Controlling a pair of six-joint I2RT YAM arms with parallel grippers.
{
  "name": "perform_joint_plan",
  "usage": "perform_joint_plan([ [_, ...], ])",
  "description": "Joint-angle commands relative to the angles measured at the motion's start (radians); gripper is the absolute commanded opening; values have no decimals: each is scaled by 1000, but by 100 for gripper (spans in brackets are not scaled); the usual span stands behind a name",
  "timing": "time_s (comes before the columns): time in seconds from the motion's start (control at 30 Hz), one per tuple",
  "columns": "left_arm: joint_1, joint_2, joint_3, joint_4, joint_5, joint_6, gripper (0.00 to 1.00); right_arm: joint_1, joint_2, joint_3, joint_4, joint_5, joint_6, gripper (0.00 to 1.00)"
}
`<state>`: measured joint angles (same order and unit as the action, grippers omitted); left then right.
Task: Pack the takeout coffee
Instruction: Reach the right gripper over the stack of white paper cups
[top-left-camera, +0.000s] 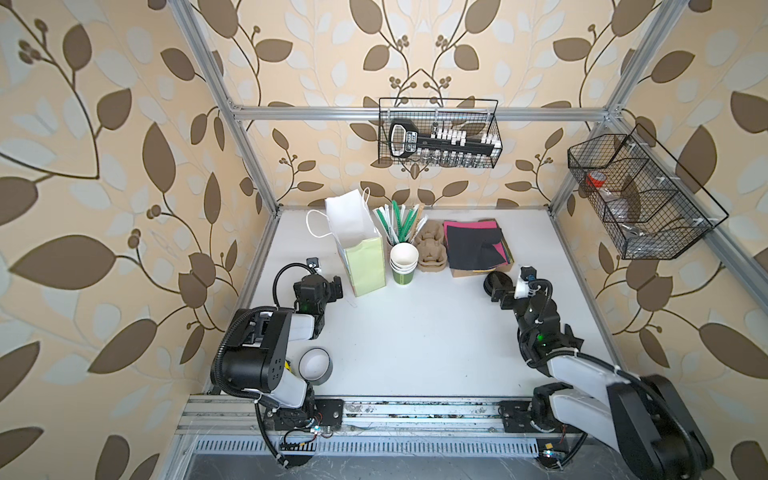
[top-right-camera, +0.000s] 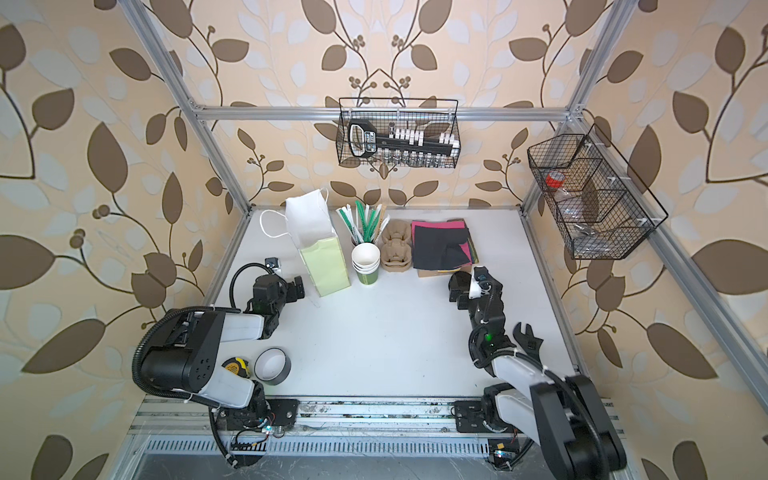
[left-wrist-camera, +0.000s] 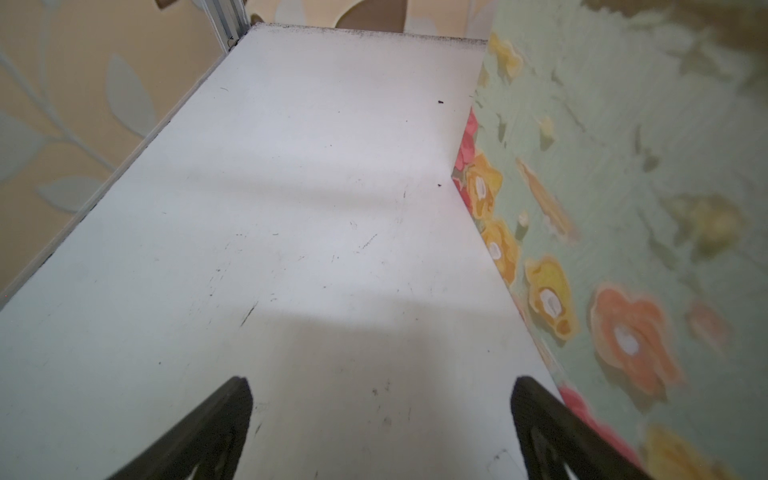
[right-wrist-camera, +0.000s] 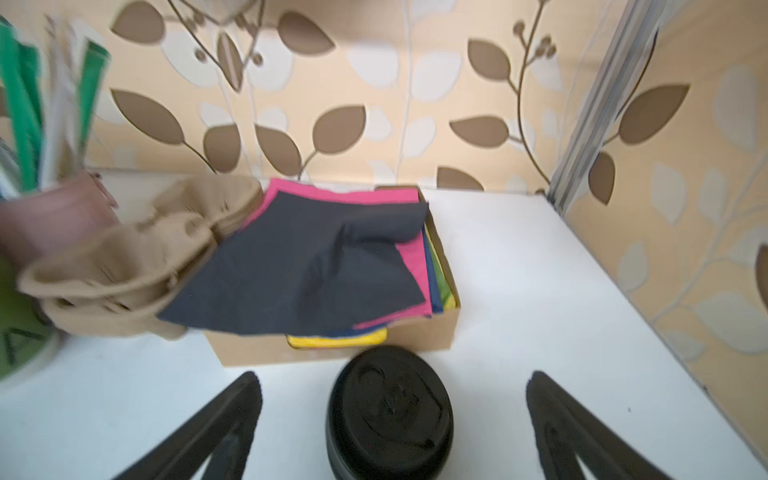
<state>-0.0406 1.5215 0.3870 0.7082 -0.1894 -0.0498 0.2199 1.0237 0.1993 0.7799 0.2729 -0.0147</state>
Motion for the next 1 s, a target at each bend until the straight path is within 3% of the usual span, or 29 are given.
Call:
perform_joint_plan([
  [0.0,-8,-33,-12,48,2,22,99,77,-191,75,-202,90,27,100],
  [0.13,-9,-151,71,-169,-7,17,99,85,-353,133,-380,102,534,100],
  [0.2,-12,-222,99,-253,17,26,99,51,-361,168,-414,5,620,100],
  [0.27,-19,-327,114,-337,-15,-105,99,41,-302,269,-489,-124,604,100],
  [0.33,-18,-419,171,-481,-35,-223,99,91,-234,379,-598,-98,585,100],
  [0.43,-19,-507,284,-704,13,-283,99,188,-143,523,-716,-86,500,100],
  [0.53,-20,-578,395,-980,-50,-451,99,300,-23,692,-880,-8,438,100],
  [0.63,-73,-685,391,-1011,-101,-524,99,360,139,878,-1057,-16,416,99],
  [0.73,-116,-831,351,-1140,-217,-781,99,379,310,1063,-1221,-59,408,93],
  [0.8,-145,-852,373,-1174,-173,-709,99,389,411,1168,-1305,-76,397,91],
  [0.9,-185,-804,453,-1226,-18,-588,99,408,554,1302,-1398,-104,381,86],
  [0.97,-186,-754,509,-1314,16,-548,99,423,636,1371,-1431,-98,374,84],
])
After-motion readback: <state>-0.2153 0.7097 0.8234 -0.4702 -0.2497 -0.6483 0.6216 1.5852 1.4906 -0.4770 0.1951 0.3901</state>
